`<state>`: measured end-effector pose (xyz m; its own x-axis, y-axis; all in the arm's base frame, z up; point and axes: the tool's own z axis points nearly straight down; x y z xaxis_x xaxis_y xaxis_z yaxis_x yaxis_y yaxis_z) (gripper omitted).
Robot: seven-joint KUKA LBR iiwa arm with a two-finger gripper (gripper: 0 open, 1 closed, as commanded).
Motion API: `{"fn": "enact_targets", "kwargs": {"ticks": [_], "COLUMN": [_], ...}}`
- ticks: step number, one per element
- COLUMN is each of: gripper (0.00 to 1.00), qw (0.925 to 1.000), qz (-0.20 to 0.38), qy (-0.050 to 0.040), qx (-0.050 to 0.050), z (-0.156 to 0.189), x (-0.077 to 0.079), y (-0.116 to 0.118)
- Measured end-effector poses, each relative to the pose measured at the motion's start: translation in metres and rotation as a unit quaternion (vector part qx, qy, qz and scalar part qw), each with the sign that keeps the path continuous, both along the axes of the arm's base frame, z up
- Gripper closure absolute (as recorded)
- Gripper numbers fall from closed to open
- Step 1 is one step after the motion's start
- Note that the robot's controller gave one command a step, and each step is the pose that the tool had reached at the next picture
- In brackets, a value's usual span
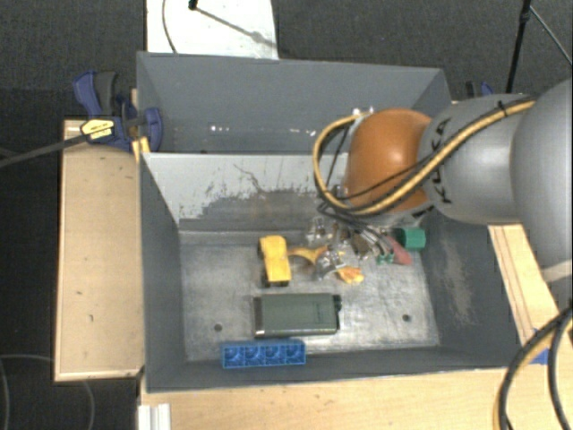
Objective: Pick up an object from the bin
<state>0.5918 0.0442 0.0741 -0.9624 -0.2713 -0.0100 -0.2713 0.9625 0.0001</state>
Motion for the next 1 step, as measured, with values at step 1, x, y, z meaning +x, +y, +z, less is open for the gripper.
{"fn": "enact_targets", "kwargs": {"ticks": [1], "gripper": [1.0], "qw": [0.9999], "qz": [0.014], "qy": [0.004], "qx": [-0.001], "z": [0.0854], "x": [-0.0159], "y": [0.0138]}}
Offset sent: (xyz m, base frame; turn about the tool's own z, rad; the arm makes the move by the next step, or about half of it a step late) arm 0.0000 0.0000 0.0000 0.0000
